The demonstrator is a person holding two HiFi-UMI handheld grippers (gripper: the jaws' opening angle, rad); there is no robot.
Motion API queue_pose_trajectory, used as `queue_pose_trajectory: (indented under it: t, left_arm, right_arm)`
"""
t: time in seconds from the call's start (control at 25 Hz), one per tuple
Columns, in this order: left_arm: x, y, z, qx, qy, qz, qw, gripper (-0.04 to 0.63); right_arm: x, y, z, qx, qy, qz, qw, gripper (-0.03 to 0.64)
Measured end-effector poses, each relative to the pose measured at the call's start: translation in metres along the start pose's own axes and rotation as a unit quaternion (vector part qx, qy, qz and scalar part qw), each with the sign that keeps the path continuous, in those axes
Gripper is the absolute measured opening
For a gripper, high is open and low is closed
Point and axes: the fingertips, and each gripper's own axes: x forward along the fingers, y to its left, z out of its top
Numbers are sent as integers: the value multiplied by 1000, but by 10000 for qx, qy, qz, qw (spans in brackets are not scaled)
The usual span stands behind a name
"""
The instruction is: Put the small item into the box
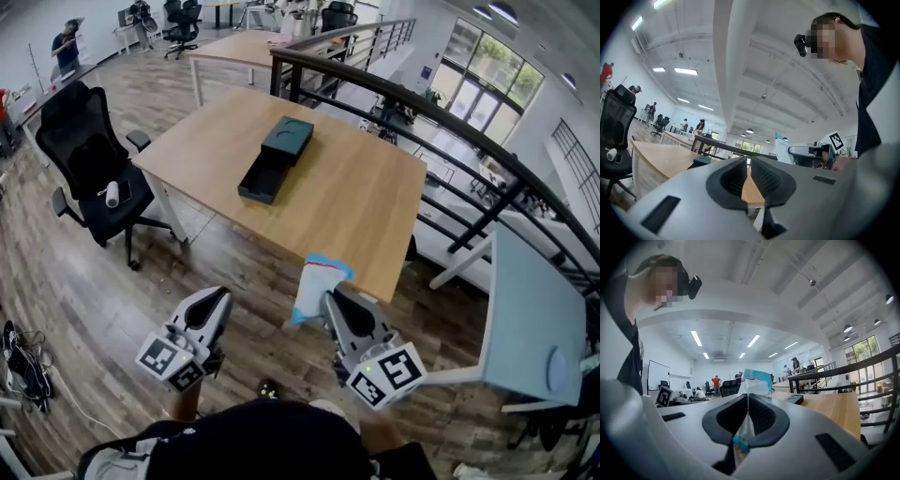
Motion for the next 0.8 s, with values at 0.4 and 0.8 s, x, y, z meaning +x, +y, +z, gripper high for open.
queue_pose_trajectory:
  t: [0.4,0.8]
  left_arm:
    - [-31,24,-6,-258,-105,439,9986,25]
    - [-41,65,14,-1,-274,1207,9923,25]
  right_arm:
    - [25,10,-10,-71,170,191,9996,25]
    - [85,-7,-2,9,6,705,9975,25]
